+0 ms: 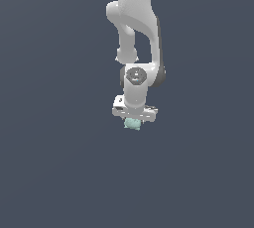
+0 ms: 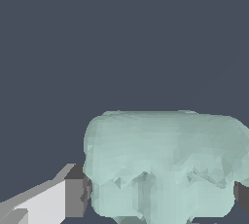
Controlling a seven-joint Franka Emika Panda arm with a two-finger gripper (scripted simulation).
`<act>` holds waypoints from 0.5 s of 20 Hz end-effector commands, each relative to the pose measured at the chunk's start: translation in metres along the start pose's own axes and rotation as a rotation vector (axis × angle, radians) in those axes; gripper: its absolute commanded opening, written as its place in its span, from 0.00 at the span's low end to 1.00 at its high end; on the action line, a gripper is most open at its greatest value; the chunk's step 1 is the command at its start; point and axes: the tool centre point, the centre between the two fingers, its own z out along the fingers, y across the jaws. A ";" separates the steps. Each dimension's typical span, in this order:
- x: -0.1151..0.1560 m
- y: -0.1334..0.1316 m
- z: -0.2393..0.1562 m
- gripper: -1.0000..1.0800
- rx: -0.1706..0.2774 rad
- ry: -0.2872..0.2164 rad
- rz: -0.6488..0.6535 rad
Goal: Pick up the object and move it to a goal position.
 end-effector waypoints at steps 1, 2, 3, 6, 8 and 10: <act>-0.002 0.000 0.004 0.00 -0.001 -0.006 0.000; -0.002 0.000 0.004 0.00 -0.001 -0.006 0.000; -0.002 0.000 0.004 0.00 -0.001 -0.006 0.000; -0.002 0.000 0.004 0.00 -0.001 -0.006 0.000; -0.002 0.000 0.004 0.00 -0.001 -0.006 0.000; 0.000 0.000 0.000 0.00 0.000 0.001 0.001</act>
